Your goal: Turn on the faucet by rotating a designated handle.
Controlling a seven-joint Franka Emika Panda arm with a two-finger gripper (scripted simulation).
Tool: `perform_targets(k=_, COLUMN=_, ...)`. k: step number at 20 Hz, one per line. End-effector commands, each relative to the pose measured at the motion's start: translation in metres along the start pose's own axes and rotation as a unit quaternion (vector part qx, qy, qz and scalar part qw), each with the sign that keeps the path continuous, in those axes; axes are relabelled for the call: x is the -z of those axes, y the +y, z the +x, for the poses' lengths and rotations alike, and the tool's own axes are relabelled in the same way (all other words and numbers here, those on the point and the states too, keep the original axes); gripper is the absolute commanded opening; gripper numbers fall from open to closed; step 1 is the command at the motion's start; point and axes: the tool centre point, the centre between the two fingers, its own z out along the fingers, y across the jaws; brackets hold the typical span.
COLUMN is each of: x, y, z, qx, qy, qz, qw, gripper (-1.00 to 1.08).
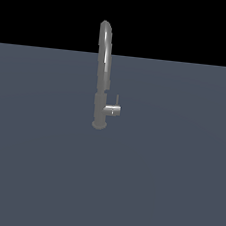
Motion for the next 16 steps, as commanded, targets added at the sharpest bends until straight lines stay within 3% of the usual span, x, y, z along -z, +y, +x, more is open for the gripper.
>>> perform_targets(k=1, x=-0.002, y=-0.001, z=0.015, qx=-0.016, qy=-0.017, qz=0.015, qw=0.9996, gripper=-1.00)
perform_targets(k=9, x=-0.012, y=-0.003, z=0.065, qx=-0.069, qy=-0.074, qz=0.065, qw=0.9927, gripper=-1.00)
perform_targets(k=16, x=-0.025, y=-0.001, z=0.108, qx=-0.115, qy=-0.124, qz=0.111, qw=0.9792, gripper=-1.00)
